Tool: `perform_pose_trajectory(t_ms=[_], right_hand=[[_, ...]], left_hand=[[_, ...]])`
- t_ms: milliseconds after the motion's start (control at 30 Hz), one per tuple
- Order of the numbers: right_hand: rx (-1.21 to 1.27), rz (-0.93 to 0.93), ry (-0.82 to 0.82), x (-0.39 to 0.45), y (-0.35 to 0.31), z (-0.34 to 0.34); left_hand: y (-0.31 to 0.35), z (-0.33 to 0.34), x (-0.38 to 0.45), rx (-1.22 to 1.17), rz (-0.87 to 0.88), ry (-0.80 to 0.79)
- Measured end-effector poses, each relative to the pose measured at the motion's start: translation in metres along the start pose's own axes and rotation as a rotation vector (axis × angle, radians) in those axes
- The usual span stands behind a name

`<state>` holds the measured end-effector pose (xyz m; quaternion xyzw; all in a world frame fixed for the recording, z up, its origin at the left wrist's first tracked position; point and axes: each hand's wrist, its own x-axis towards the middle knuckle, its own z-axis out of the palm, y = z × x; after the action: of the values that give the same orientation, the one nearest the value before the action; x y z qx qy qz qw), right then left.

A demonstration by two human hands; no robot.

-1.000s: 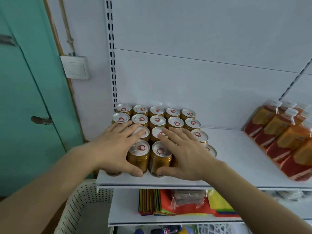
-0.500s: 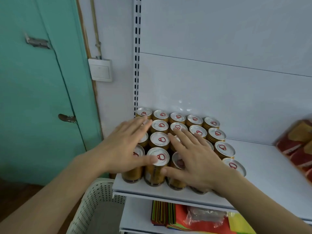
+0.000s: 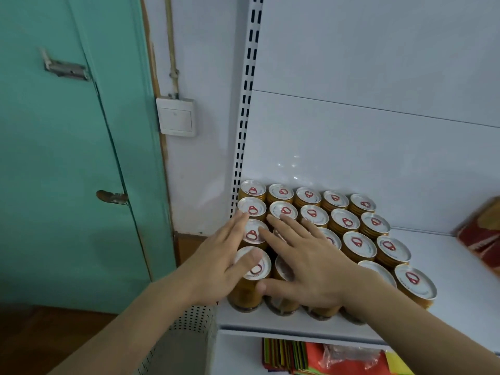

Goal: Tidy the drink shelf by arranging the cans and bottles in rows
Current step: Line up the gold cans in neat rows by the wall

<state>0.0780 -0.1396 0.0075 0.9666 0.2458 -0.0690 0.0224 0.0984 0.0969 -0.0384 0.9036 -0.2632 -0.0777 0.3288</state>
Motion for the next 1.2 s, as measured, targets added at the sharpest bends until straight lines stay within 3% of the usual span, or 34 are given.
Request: perform_pose_trajectory(t_ms=[100,300,567,700,933,1200], right_hand=[[0.065,0.060,0.019,0.009,0.002,-0.012],[-0.018,0.077,-0.062,0.041,0.011,-0.017],[-0.002,0.079,-0.075,0.040,0.011,-0.018],[0.026,0.089,-0.088,0.043,0.015,-0.023],[-0.008,0.081,-0.145,0.057,0.017,-0.028],[-0.008,0.071,-0.136,0.059,0.021,-0.024]], left_hand=[[-0.010,0.006,0.005,-0.256,0.009,0.163],[-0.026,0.021,0.033,-0.442,-0.041,0.097],[-0.031,0.025,0.035,-0.491,-0.021,0.071],[-0.040,0.014,0.038,-0.639,-0.062,0.081],[-0.045,0.012,0.065,-0.568,-0.059,0.095],[-0.045,0.020,0.078,-0.673,-0.087,0.130]])
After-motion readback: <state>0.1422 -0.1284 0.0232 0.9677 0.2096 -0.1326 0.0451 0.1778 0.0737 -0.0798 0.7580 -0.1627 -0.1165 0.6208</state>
